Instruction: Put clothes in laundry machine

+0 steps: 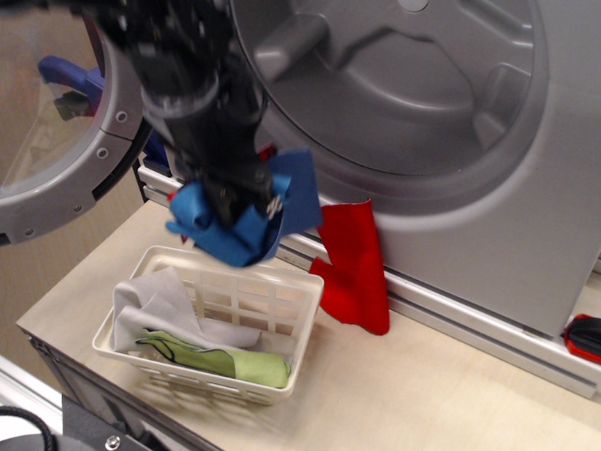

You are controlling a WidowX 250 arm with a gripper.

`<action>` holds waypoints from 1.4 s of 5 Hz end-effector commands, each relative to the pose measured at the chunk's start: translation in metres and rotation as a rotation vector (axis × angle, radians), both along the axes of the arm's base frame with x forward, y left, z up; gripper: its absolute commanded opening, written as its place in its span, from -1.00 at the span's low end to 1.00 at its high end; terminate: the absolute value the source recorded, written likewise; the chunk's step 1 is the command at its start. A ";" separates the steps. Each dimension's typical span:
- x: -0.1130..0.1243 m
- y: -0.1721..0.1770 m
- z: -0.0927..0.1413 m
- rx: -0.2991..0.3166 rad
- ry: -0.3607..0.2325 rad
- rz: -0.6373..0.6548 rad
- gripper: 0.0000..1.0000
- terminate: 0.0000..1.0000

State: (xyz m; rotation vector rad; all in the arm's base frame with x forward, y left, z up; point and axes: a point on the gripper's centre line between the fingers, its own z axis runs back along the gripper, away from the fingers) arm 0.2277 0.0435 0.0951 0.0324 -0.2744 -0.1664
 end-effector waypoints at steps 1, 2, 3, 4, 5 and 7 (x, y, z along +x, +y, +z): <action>0.027 -0.012 0.054 -0.053 -0.154 -0.023 -1.00 -1.00; 0.046 -0.017 0.056 -0.070 -0.209 -0.024 -1.00 -1.00; 0.068 -0.026 0.050 -0.079 -0.273 -0.036 -1.00 -1.00; 0.086 -0.036 0.044 -0.080 -0.297 -0.041 -1.00 -1.00; 0.111 -0.042 0.043 -0.096 -0.325 -0.016 -1.00 -1.00; 0.144 -0.046 0.036 -0.103 -0.375 0.017 -1.00 -1.00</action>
